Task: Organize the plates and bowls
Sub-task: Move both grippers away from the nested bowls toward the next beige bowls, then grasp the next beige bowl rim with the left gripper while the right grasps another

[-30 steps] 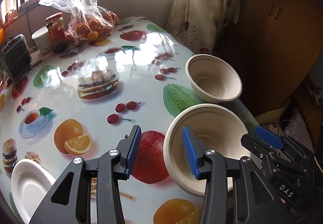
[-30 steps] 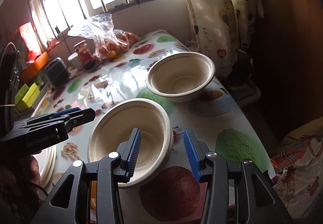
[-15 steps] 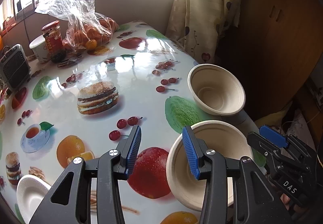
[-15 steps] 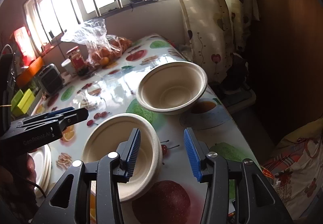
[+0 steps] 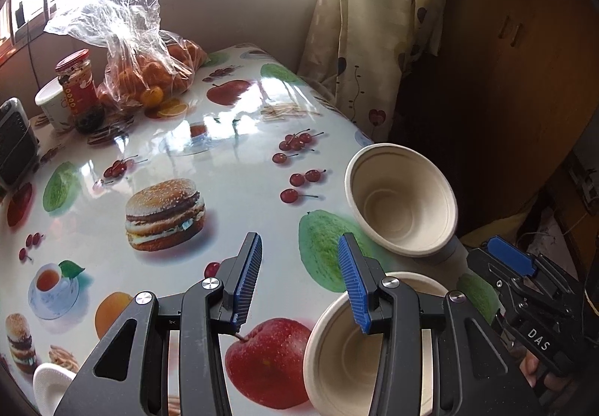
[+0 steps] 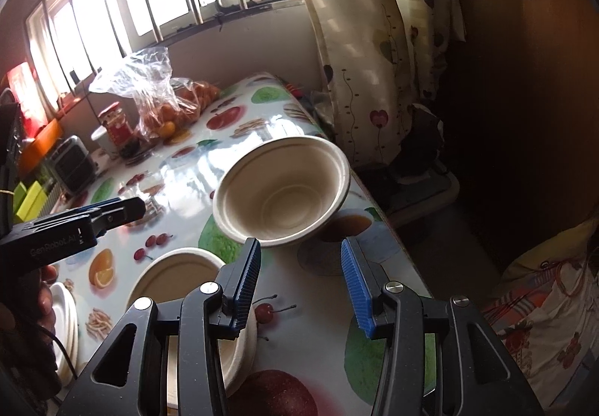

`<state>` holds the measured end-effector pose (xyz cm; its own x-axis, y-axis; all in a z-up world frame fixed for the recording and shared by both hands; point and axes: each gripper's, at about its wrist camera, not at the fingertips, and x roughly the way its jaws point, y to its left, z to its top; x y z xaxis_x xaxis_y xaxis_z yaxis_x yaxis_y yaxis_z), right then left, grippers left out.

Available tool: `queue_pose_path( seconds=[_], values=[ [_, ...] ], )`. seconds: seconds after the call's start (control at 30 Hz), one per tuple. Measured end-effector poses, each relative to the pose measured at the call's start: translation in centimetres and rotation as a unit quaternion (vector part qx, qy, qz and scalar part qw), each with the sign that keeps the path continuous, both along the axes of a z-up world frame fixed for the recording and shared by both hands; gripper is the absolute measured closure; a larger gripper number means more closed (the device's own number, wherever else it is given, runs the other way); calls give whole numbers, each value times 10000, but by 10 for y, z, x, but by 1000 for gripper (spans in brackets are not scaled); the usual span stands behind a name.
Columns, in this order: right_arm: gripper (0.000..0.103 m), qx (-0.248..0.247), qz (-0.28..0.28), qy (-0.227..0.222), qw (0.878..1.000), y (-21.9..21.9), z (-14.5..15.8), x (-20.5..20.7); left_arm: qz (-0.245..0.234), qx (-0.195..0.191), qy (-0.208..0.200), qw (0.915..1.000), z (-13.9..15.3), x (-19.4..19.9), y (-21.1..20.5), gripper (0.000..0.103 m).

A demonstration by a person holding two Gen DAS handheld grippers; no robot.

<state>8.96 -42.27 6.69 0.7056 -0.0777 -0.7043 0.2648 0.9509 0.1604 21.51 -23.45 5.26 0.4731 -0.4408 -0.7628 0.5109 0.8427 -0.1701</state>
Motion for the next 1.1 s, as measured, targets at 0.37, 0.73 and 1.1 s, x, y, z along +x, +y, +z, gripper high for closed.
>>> queue_pose_path(
  seconds=[0.37, 0.73, 1.1],
  values=[
    [59, 8, -59, 44, 10000, -19, -2, 20, -193, -67, 151, 9997, -2, 27, -22, 59],
    [59, 27, -111, 116, 9999, -31, -8, 39, -354, -52, 289, 9989, -10, 49, -45, 59],
    [65, 98, -92, 183, 9997, -38, -16, 54, -417, -90, 525, 9977, -24, 64, -53, 59]
  ],
)
